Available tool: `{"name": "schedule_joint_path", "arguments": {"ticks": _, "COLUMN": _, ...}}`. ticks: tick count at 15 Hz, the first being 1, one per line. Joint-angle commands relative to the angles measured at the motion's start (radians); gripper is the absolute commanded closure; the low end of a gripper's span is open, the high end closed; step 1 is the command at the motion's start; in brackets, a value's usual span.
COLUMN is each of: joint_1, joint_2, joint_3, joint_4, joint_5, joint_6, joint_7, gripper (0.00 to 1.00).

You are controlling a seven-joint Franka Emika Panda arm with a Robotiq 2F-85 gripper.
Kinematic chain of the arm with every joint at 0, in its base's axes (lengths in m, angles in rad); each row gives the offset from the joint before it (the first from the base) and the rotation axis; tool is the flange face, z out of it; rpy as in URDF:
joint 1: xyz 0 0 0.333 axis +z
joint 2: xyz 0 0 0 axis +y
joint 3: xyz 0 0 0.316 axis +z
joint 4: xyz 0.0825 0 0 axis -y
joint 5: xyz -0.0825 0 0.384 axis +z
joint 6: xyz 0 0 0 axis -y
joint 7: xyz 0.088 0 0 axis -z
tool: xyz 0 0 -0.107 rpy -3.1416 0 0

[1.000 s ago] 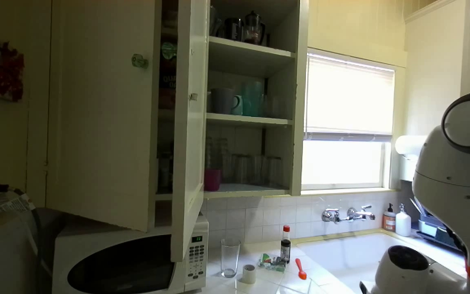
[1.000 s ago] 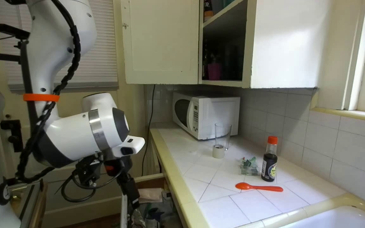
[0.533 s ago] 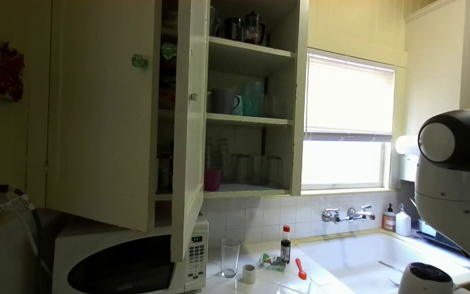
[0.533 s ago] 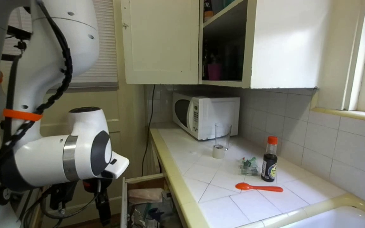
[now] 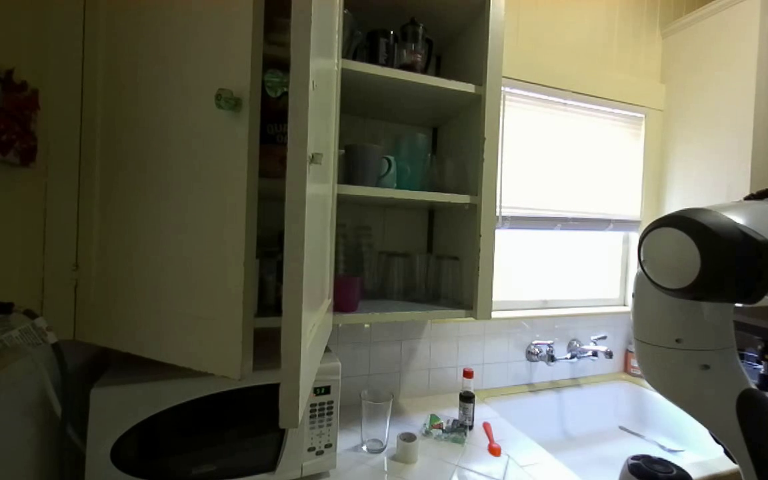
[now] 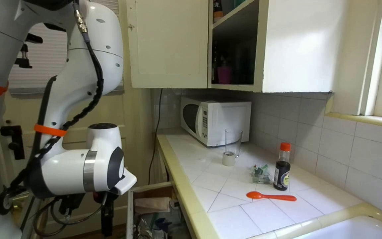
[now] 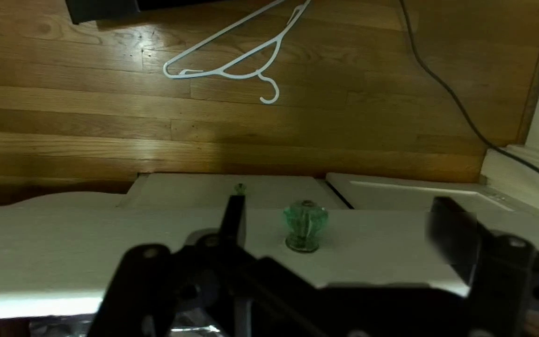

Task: Put the blue and white object in the open drawer, then close the drawer

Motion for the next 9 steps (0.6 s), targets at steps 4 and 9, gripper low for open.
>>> {"name": "schedule_joint_path", "arguments": {"ticks": 4, "joint_1": 0.076, "joint_2": 0.035, "joint_3": 0.07, "joint_4": 0.07, "joint_5": 0.159, "joint_6": -0.23, "joint_7": 0.009, "gripper": 0.0}}
{"name": "schedule_joint_path", "arguments": {"ticks": 9, "joint_1": 0.082, "joint_2": 0.072, "joint_3": 0.112, "joint_4": 0.081, "joint_5": 0.19, "joint_6": -0.248, "joint_7": -0.026, "gripper": 0.0}}
